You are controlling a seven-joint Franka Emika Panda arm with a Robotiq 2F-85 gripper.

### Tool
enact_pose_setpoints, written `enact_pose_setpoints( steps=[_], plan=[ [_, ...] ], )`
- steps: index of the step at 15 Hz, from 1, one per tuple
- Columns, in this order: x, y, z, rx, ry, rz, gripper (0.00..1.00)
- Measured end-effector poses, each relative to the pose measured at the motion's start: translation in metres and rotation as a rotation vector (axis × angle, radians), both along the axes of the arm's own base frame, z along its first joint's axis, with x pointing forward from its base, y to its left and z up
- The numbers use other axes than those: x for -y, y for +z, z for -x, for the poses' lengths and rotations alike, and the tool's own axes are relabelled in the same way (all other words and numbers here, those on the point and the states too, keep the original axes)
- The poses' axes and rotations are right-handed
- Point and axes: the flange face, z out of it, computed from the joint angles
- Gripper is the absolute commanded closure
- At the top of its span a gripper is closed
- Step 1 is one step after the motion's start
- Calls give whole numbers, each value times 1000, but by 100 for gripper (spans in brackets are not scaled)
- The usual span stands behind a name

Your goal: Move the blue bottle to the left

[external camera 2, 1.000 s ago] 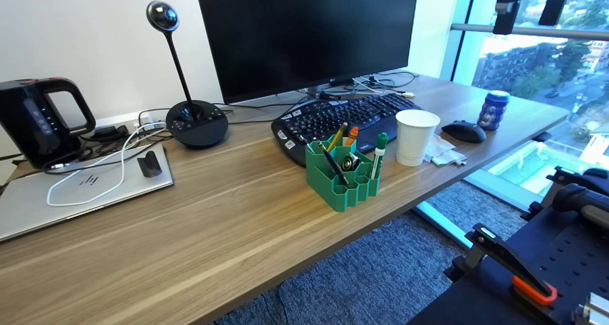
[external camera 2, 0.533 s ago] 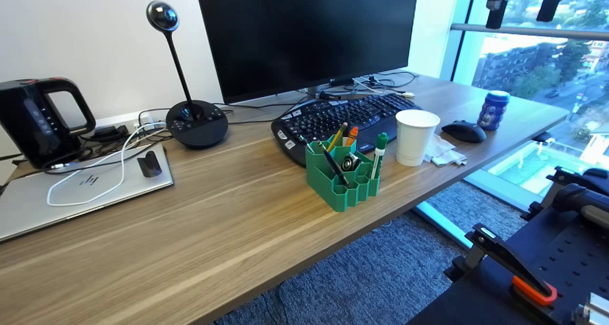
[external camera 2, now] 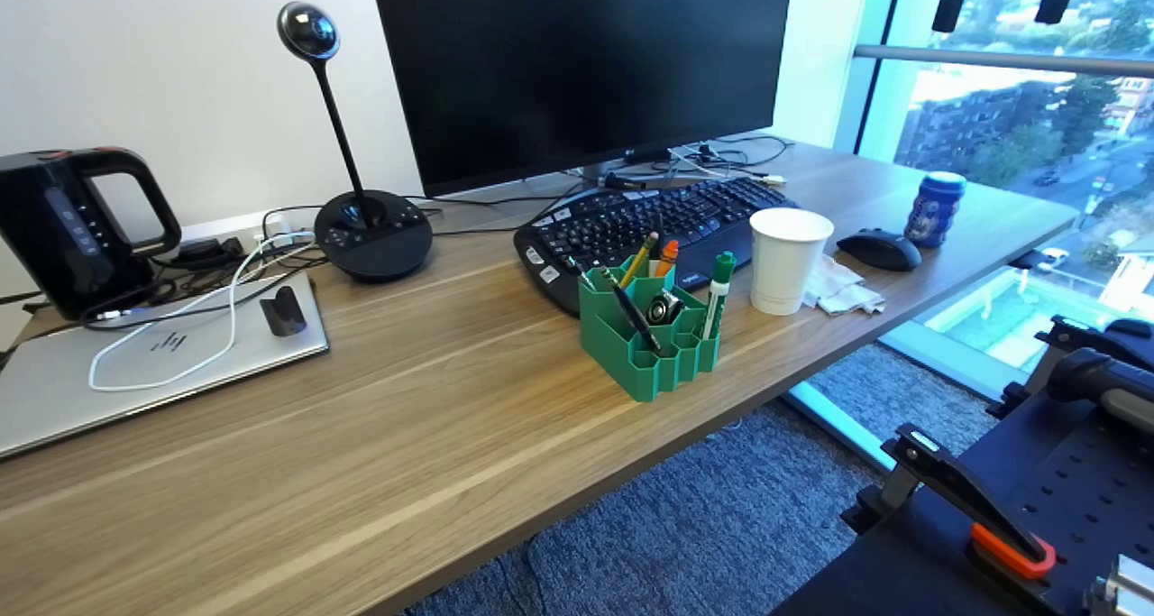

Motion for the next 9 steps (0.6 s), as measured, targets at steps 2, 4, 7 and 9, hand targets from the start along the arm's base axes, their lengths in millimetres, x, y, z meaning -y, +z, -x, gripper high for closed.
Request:
enact_pose_setpoints(
  steps=[2,4,7,9],
  plan=[
    [0,-1,0,-2,0,0,0],
    [0,-1,0,-2,0,0,0],
    [0,-1,0,-3,0,0,0],
    [0,-3,2,-11,13,-1,0]
  ],
)
